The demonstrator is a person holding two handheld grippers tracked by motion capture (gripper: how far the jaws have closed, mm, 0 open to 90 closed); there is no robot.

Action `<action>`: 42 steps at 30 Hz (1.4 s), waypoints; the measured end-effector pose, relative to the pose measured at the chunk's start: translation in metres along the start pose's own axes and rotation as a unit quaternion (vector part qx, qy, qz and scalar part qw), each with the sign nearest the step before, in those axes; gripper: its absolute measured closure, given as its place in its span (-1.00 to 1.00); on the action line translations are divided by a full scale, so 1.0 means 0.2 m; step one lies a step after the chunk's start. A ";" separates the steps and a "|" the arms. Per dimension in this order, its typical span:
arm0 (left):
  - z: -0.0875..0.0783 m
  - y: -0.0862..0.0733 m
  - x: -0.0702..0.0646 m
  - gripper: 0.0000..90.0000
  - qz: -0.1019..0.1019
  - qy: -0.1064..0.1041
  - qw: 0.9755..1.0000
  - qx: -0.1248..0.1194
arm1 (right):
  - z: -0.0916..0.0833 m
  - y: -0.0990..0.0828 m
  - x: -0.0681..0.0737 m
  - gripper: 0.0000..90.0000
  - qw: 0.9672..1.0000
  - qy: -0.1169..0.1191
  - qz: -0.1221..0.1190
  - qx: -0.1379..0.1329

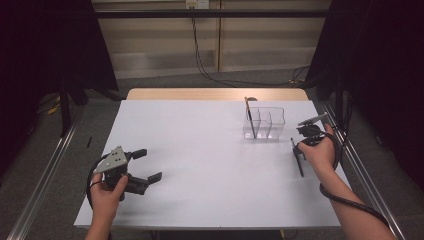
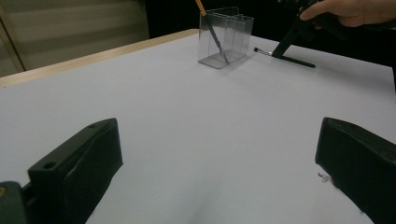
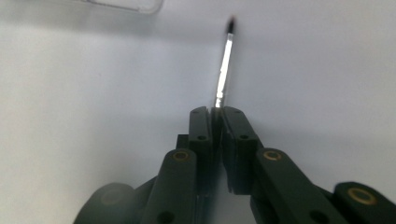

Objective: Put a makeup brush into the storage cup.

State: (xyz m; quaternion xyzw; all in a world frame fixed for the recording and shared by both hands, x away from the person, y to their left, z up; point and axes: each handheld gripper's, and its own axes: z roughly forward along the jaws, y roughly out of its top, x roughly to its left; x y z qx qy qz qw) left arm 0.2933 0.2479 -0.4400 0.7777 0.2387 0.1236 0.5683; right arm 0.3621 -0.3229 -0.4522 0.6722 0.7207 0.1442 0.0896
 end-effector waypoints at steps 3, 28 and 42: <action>0.01 0.00 0.00 -0.99 0.000 0.000 1.000 0.000 | -0.01 -0.01 -0.02 0.87 1.000 0.005 0.003 0.006; 0.01 -0.01 0.00 -0.98 -0.001 -0.004 1.000 0.001 | 0.04 0.09 0.02 0.87 0.999 -0.020 -0.024 0.044; 0.01 -0.01 0.00 -0.98 -0.004 -0.003 1.000 0.002 | 0.03 0.07 -0.05 0.89 0.999 0.025 0.004 0.028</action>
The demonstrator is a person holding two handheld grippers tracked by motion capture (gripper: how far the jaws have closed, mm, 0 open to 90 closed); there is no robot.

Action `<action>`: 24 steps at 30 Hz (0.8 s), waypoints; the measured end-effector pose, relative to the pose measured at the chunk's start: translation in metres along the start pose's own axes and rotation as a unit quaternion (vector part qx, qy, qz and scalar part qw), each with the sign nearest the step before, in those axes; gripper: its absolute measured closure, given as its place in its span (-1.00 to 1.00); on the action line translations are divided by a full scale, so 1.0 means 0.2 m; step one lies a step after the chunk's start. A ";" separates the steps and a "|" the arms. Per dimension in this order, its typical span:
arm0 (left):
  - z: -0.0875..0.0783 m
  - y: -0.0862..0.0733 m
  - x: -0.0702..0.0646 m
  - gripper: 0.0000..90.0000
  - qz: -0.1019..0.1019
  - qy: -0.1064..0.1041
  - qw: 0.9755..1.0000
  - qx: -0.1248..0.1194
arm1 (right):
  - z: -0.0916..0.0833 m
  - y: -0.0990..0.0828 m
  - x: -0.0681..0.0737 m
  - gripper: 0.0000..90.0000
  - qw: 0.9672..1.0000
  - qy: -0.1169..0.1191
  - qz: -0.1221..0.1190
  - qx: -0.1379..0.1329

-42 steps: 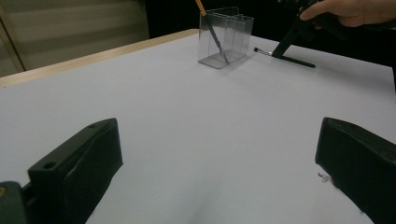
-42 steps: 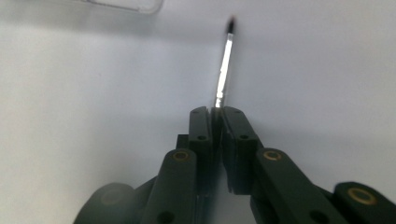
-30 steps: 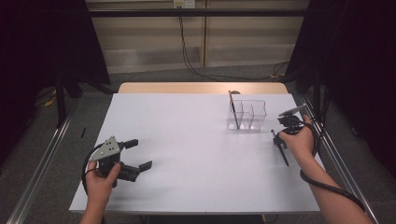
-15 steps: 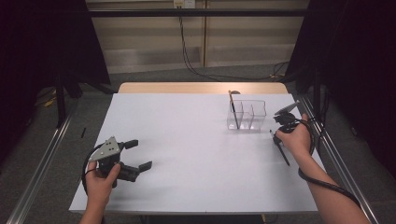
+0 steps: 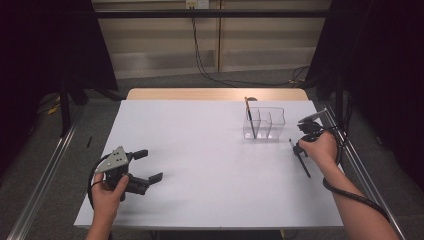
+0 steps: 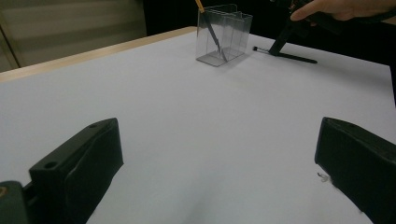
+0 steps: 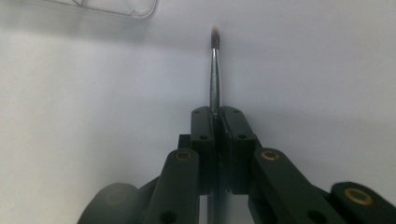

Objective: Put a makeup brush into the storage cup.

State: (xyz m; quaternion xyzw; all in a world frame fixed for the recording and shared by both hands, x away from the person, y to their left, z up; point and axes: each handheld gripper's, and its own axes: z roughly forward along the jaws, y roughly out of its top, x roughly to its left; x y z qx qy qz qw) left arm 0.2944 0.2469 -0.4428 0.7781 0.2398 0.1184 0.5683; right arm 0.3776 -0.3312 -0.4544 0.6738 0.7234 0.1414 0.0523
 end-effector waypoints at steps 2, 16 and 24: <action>0.00 0.00 0.00 -0.98 0.000 0.001 1.000 0.000 | 0.00 -0.01 0.00 0.89 1.000 -0.002 -0.003 -0.009; -0.02 0.00 0.00 -0.98 0.001 0.005 1.000 -0.004 | -0.12 -0.05 0.03 0.89 0.989 0.024 0.011 -0.147; -0.02 0.01 0.00 -0.98 0.002 0.007 1.000 -0.004 | -0.18 -0.10 0.02 0.89 0.965 0.041 0.011 -0.258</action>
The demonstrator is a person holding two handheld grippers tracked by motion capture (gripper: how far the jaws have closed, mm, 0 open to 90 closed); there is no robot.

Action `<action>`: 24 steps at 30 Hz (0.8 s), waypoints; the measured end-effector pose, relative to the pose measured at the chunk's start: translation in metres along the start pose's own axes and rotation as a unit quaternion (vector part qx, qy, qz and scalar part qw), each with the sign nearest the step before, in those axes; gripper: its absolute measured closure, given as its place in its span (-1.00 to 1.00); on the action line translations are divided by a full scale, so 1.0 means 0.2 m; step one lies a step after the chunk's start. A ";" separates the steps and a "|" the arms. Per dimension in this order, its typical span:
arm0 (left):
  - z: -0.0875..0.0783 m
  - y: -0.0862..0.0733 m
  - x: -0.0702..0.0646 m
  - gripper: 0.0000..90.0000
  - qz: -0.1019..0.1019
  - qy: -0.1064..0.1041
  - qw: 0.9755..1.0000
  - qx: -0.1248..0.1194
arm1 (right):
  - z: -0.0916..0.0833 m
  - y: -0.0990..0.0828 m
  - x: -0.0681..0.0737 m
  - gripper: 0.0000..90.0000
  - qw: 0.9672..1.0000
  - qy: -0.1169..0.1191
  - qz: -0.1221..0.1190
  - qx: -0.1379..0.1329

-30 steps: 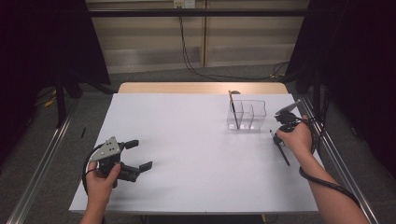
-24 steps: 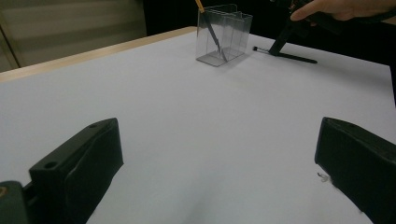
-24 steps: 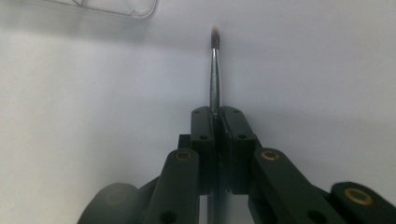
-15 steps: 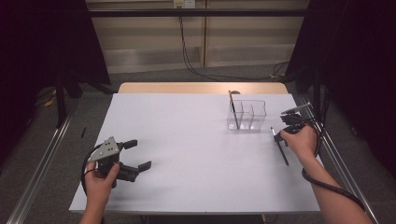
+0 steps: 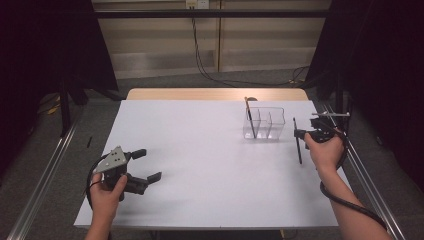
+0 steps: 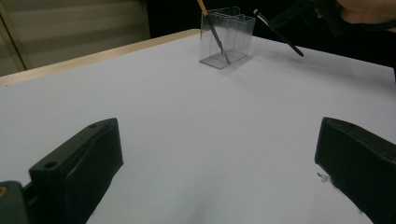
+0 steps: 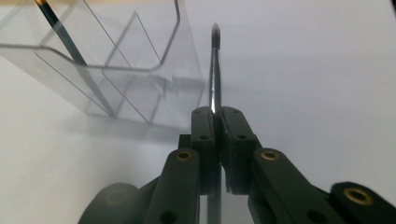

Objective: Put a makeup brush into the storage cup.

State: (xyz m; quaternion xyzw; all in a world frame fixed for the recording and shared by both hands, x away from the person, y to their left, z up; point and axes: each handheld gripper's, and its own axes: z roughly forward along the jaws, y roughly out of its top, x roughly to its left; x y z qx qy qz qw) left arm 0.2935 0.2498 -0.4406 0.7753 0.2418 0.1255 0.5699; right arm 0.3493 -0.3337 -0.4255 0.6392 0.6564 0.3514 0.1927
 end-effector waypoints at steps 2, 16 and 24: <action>0.00 0.00 0.00 -0.98 -0.001 0.001 1.000 0.000 | -0.01 -0.01 0.00 0.89 1.000 0.008 0.001 -0.030; 0.00 0.00 0.00 -0.99 -0.001 0.001 1.000 0.000 | -0.09 -0.03 0.06 0.89 0.983 0.029 -0.028 -0.177; 0.00 0.00 0.00 -0.98 -0.003 0.002 1.000 0.000 | -0.10 -0.02 0.11 0.89 0.976 0.039 -0.040 -0.211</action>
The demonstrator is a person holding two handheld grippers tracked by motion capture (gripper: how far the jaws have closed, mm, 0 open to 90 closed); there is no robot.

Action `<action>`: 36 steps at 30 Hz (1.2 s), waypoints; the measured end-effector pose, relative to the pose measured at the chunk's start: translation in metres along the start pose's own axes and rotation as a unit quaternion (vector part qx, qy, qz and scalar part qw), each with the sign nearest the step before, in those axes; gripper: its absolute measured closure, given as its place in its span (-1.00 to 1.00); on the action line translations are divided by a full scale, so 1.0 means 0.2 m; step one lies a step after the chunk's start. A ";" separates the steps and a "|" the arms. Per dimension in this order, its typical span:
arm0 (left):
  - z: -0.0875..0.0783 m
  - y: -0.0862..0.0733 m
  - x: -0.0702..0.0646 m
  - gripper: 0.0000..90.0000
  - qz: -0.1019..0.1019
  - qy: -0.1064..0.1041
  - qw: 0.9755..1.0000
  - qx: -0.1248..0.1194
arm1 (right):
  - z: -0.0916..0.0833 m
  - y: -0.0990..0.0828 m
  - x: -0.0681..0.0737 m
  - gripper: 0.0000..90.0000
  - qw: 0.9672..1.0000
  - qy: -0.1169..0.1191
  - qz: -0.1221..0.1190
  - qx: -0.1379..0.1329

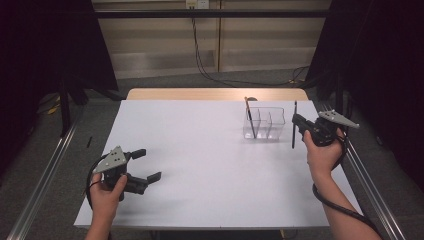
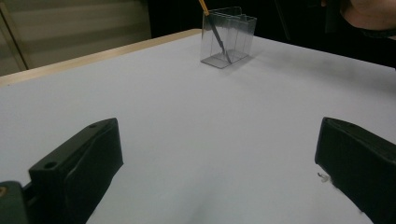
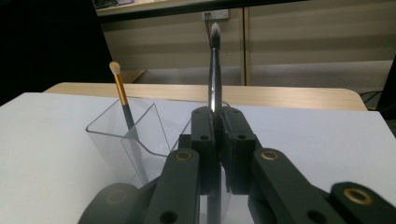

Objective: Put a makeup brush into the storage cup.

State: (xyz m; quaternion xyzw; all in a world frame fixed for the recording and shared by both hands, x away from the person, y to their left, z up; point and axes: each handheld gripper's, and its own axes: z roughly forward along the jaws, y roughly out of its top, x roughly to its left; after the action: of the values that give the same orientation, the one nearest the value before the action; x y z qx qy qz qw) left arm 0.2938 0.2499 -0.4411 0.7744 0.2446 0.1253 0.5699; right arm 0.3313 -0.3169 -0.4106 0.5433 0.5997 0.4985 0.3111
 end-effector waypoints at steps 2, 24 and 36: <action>0.00 0.00 0.00 -0.99 0.000 -0.001 1.000 0.000 | 0.01 0.00 0.01 0.89 1.000 0.003 -0.002 -0.003; -0.01 0.00 0.01 -0.99 -0.001 0.000 1.000 -0.001 | 0.04 0.05 0.11 0.89 0.999 0.021 -0.001 -0.045; -0.01 0.00 0.01 -0.99 -0.003 0.001 1.000 -0.004 | 0.07 0.09 0.14 0.89 0.998 0.025 0.003 -0.059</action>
State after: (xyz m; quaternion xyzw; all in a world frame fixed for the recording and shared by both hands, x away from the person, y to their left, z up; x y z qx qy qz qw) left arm 0.2939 0.2523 -0.4416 0.7715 0.2468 0.1248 0.5730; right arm 0.3443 -0.2875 -0.3935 0.5132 0.5751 0.5471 0.3265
